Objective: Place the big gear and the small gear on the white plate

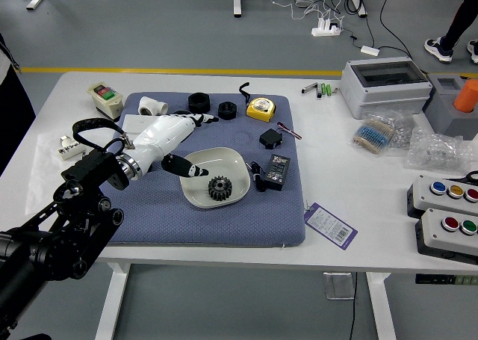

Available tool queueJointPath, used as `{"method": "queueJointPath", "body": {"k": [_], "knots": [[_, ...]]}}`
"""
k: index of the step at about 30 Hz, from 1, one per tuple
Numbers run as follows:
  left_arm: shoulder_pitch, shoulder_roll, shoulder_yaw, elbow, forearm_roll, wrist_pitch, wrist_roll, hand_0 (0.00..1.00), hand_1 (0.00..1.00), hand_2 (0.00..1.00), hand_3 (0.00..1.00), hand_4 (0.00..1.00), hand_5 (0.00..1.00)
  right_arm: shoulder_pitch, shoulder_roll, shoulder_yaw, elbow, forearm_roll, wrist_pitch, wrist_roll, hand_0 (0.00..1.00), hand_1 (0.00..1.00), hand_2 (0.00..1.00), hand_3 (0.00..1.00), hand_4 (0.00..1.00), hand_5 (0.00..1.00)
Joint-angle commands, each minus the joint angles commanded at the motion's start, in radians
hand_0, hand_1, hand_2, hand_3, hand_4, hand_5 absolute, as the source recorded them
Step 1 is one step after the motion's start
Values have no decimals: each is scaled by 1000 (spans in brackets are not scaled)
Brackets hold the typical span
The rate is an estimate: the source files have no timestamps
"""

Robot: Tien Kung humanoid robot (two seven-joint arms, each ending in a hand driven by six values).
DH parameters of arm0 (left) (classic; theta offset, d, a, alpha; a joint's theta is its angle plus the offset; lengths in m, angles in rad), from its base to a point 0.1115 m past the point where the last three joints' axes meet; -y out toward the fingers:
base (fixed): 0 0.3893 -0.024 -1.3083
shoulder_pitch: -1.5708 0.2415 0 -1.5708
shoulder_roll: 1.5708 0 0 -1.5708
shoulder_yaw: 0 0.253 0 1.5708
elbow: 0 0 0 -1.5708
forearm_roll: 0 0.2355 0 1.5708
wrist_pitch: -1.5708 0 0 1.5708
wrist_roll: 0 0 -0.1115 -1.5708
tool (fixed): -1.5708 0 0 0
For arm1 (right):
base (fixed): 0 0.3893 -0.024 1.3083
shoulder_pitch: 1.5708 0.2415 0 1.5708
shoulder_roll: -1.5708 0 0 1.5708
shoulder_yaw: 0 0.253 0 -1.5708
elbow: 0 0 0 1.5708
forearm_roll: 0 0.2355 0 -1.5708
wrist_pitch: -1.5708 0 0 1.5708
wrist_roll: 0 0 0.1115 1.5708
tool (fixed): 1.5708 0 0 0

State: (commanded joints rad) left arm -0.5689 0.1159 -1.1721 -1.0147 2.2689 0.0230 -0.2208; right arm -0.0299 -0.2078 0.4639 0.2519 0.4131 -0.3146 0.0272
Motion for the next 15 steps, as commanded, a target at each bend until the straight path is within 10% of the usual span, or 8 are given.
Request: {"method": "queueJointPath", "body": {"k": [1, 15], "knots": [[3, 10, -20, 9, 0, -4, 4, 618, 666, 721, 811, 911, 2, -1, 0, -1, 0, 0, 0, 0, 687, 704, 752, 566, 787, 646], [21, 54, -70, 109, 0, -84, 35, 610, 660, 720, 805, 941, 2, -6, 3, -2, -1, 2, 1, -1, 688, 704, 752, 566, 787, 645]]}}
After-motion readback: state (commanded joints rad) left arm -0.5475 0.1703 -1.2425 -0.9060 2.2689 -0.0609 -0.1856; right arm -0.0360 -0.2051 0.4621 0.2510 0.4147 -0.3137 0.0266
